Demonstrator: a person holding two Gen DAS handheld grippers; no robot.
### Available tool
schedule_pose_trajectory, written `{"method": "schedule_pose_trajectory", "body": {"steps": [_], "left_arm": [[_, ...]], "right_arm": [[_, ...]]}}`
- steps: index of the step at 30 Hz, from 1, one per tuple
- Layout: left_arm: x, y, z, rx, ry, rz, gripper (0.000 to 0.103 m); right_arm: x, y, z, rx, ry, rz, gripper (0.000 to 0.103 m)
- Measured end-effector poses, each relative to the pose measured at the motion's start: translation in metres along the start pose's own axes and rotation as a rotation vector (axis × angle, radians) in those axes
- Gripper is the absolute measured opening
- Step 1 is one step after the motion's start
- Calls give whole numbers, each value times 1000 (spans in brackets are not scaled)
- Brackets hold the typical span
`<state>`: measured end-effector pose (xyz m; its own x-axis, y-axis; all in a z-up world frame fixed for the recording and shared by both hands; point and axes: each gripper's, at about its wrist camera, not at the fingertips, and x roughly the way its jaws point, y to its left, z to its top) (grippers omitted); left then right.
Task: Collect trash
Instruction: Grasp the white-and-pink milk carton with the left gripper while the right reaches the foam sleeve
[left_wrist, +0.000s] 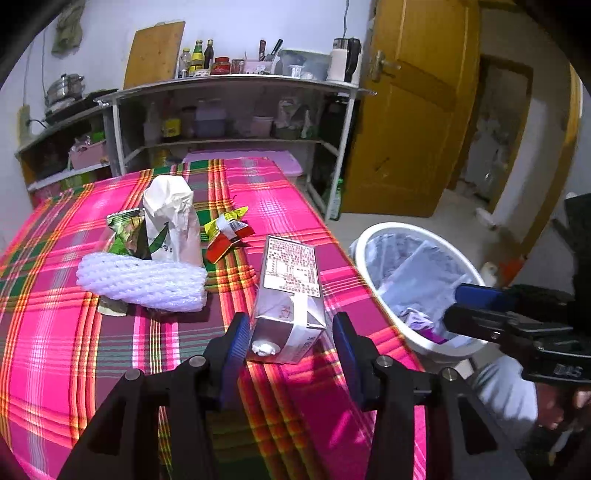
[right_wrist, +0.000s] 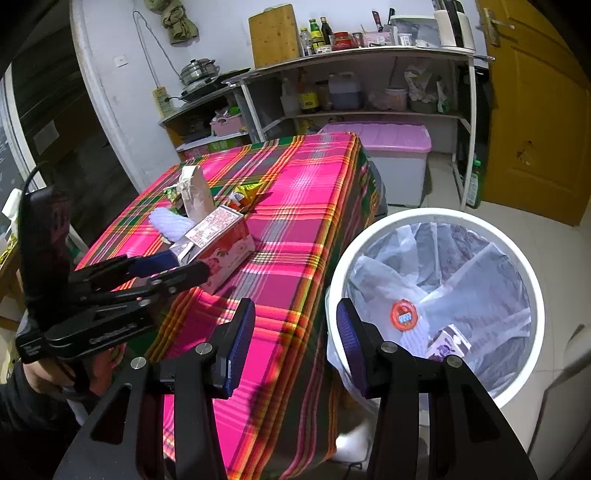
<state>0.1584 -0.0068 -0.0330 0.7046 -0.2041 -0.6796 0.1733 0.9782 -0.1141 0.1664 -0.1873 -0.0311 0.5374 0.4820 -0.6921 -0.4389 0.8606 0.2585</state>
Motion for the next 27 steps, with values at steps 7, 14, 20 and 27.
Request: {"method": "schedule_pose_trajectory", "body": {"steps": [7, 14, 20, 27], "left_arm": [[-3, -2, -1, -27, -22, 0, 41], [-47, 19, -15, -96, -93, 5, 39], [-75, 46, -26, -172, -128, 36, 38], [-97, 73, -31, -219, -171, 83, 38]], "right_arm": [[0, 3, 1, -10, -5, 10, 47], [9, 22, 8, -67, 2, 51, 47], [25, 46, 18, -135, 11, 89, 47], [48, 82, 34, -259, 10, 114, 47]]}}
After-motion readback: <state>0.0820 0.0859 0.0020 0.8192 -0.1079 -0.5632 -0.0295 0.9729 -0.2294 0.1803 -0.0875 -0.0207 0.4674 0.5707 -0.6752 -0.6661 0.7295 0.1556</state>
